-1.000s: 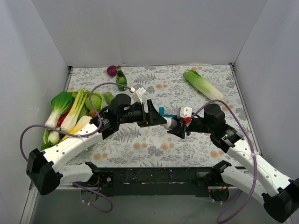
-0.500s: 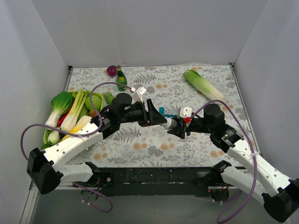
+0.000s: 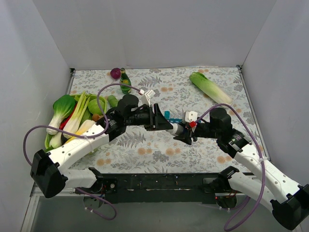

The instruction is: Sort the pills into containers

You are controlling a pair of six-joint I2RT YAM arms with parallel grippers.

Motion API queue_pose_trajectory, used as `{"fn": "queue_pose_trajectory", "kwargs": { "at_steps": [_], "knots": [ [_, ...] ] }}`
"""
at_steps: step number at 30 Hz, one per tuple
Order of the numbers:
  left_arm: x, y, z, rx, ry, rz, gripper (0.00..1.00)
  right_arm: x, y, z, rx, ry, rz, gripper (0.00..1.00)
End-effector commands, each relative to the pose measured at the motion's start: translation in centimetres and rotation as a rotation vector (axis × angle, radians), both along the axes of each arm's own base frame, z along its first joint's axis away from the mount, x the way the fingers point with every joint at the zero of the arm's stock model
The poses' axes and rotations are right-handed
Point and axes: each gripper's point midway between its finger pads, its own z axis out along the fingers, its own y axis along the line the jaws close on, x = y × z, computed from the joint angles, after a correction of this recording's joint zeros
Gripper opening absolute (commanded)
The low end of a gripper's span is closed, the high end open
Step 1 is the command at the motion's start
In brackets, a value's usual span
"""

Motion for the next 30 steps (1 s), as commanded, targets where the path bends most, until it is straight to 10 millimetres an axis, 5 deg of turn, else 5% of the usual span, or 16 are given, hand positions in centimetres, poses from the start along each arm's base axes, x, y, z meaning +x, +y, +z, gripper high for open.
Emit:
{"fn": "queue_pose_trajectory", "kwargs": {
  "at_steps": [1, 15, 23, 30],
  "knots": [
    [-2.1, -0.6, 0.9, -0.024, -0.097, -0.181, 0.26, -0.4, 0.8, 2.3, 0.055, -0.036, 0.049, 0.02],
    [-5.8, -0.2, 2.1, -0.108, -0.342, -0.569, 0.23, -4.3, 2.1, 2.4, 0.149, 0.286, 0.183, 0.02],
    [-5.6, 0.9, 0.9, -0.001, -0.362, -0.673, 0.23, -6.1, 2.6, 1.8, 0.181, 0.456, 0.261, 0.02],
    [-4.8, 1.7, 1.9, 0.010, -0.442, -0.726, 0.26, -7.6, 2.6, 2.0, 0.216, 0.575, 0.321, 0.02]
  ]
}}
